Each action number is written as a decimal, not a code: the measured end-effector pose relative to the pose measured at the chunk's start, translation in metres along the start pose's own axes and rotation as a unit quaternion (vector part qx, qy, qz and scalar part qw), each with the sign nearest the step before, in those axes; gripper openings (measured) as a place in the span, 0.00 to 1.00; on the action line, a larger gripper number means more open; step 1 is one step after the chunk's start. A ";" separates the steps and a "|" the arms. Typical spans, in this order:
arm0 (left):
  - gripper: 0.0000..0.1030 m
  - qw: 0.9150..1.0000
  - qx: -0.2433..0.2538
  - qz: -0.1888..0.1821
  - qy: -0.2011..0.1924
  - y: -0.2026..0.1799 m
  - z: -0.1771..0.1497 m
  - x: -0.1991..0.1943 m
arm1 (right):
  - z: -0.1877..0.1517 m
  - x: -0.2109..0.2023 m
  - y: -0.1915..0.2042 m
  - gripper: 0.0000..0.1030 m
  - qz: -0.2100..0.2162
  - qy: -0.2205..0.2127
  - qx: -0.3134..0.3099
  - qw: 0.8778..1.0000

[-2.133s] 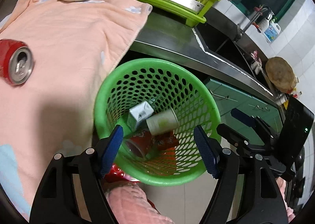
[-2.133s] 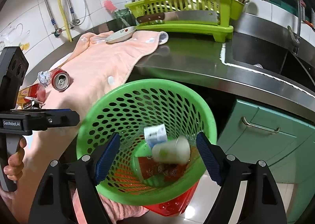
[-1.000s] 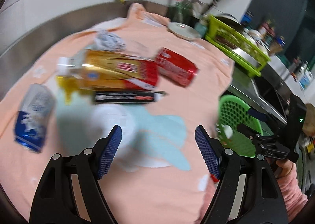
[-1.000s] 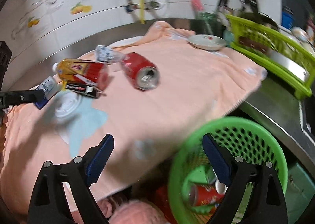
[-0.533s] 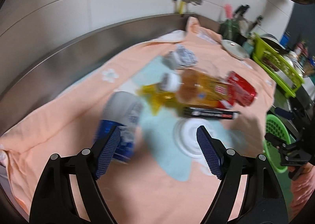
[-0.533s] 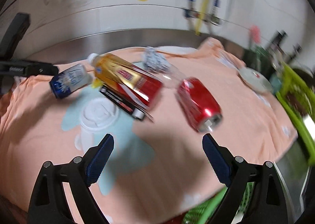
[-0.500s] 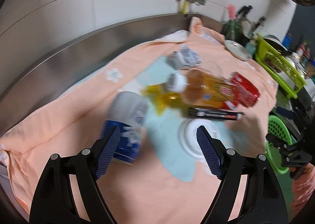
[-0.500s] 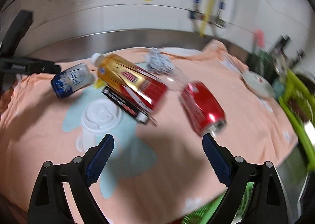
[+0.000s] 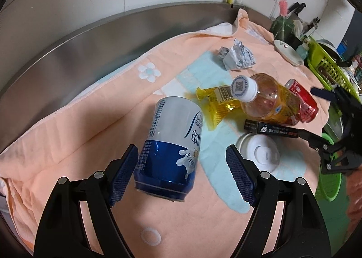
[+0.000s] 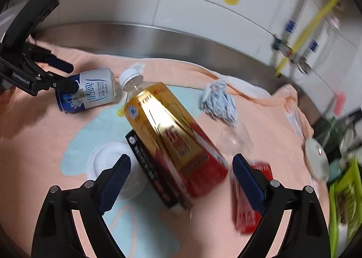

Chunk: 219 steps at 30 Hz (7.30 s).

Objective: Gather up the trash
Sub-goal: 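Grasp the blue-white milk can with the left gripper while the right gripper grasps the gold bottle, then carry the gold bottle to the green basket and release it with the right gripper, then carry the milk can over the basket and open the left gripper, then move both grippers back over the towel toward the white lid and black box, then grasp the white cup lid with the left gripper while the right gripper grasps the black box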

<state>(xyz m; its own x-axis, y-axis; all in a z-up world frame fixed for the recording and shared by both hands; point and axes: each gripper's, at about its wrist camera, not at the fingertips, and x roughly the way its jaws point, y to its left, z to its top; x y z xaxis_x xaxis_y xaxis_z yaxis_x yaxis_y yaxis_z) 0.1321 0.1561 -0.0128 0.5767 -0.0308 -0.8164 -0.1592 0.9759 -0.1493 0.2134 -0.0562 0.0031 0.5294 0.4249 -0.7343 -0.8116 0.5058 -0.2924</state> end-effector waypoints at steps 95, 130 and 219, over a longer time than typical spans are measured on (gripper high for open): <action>0.60 0.986 0.113 -0.121 -0.012 -0.123 -0.008 -0.012 | -0.173 -0.152 -0.072 0.65 -0.123 -0.021 0.255 0.959; 0.60 0.929 0.252 -0.257 0.090 -0.405 -0.072 0.041 | -0.369 -0.220 -0.098 0.75 -0.231 0.016 0.428 0.874; 0.86 0.990 0.135 -0.032 0.030 -0.134 -0.034 0.069 | -0.109 -0.050 -0.064 0.81 -0.019 -0.007 0.216 0.976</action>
<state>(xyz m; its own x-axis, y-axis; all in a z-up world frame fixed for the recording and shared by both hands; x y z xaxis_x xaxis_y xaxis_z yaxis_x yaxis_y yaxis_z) 0.1656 0.0159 -0.0679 0.5288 -0.1000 -0.8429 0.1017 0.9933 -0.0540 0.2118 -0.1910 -0.0082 0.5631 0.4075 -0.7189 -0.6124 0.7899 -0.0319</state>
